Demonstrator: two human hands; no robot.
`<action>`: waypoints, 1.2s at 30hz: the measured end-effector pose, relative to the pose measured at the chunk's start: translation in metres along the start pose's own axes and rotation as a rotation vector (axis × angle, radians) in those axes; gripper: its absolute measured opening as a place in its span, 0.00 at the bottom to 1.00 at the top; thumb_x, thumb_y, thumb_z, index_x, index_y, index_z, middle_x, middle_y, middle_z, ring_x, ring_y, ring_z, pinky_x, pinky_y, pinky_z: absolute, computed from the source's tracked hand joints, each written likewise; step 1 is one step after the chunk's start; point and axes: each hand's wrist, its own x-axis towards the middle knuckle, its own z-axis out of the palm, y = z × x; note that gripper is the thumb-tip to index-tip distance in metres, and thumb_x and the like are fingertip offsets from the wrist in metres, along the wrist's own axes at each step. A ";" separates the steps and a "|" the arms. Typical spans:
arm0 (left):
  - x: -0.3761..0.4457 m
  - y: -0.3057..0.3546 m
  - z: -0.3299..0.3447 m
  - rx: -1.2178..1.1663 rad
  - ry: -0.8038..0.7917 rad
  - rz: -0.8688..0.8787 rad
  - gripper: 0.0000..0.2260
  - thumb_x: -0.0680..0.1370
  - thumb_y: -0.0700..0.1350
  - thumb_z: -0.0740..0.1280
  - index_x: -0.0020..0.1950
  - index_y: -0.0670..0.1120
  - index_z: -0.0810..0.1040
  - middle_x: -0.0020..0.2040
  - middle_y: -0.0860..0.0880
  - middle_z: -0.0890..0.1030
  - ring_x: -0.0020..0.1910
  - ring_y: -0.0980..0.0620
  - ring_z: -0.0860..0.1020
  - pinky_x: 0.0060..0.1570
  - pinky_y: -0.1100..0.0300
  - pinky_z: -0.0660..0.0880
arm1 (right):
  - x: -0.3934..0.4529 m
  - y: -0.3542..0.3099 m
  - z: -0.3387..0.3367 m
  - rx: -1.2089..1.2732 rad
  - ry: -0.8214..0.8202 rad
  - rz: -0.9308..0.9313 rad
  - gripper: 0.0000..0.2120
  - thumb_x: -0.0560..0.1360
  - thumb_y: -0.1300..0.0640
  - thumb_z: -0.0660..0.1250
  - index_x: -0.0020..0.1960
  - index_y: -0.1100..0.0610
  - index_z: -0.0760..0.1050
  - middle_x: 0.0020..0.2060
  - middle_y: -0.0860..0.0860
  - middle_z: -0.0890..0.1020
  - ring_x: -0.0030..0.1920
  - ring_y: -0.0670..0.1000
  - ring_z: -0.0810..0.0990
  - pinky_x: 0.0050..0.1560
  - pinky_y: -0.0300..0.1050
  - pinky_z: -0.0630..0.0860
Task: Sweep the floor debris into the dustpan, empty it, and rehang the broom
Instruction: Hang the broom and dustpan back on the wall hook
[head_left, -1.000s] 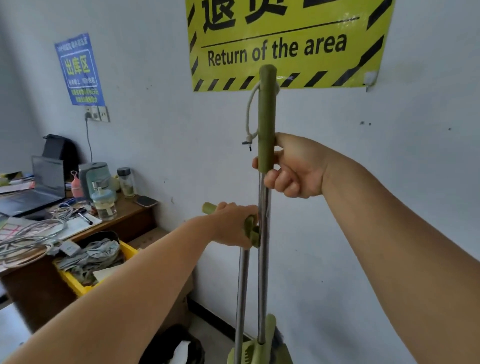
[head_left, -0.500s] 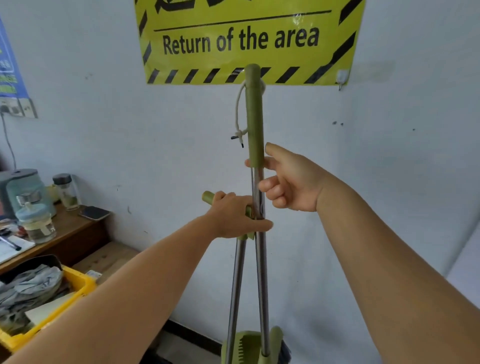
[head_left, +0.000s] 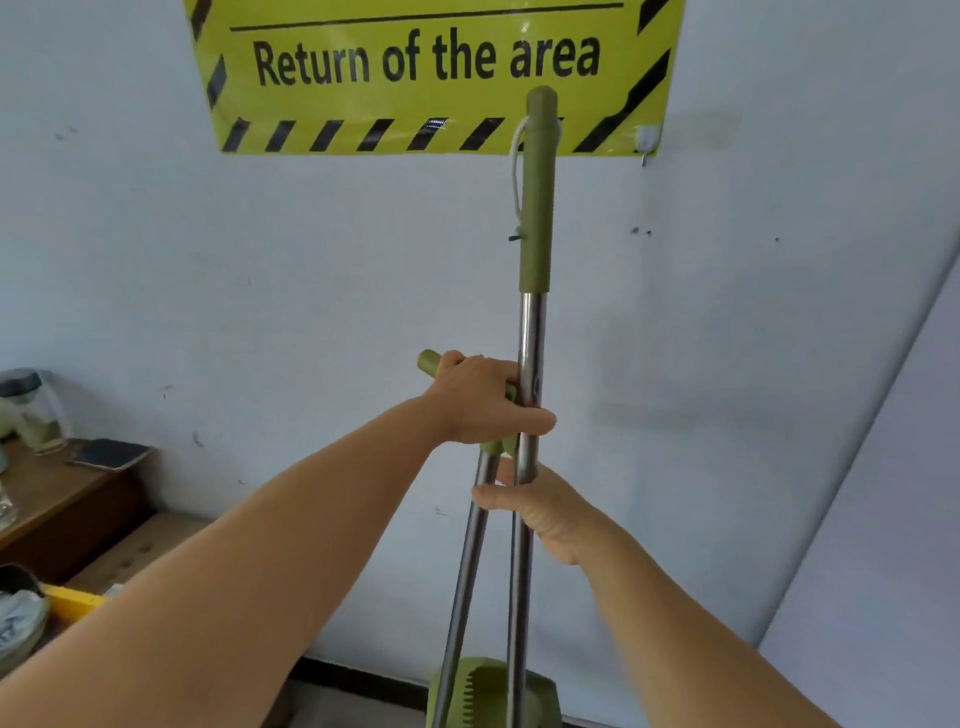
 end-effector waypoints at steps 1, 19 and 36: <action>0.000 0.000 -0.002 -0.038 -0.017 -0.021 0.16 0.70 0.60 0.70 0.33 0.51 0.69 0.32 0.54 0.71 0.39 0.59 0.67 0.48 0.57 0.59 | 0.003 -0.001 0.004 0.028 -0.002 -0.021 0.29 0.66 0.54 0.75 0.65 0.53 0.71 0.62 0.42 0.75 0.66 0.46 0.69 0.66 0.44 0.59; -0.001 -0.016 -0.012 -0.214 -0.077 -0.043 0.21 0.65 0.66 0.66 0.40 0.49 0.73 0.37 0.51 0.76 0.44 0.46 0.75 0.49 0.54 0.70 | 0.025 -0.002 0.030 0.069 0.270 -0.138 0.08 0.73 0.56 0.70 0.36 0.54 0.74 0.27 0.47 0.76 0.35 0.49 0.77 0.47 0.43 0.74; 0.006 0.029 -0.056 -0.662 0.205 0.025 0.10 0.77 0.46 0.71 0.50 0.40 0.83 0.45 0.40 0.85 0.47 0.41 0.83 0.52 0.46 0.80 | -0.010 -0.069 -0.016 0.136 0.195 -0.260 0.42 0.62 0.51 0.75 0.72 0.49 0.61 0.60 0.48 0.78 0.60 0.48 0.76 0.68 0.49 0.66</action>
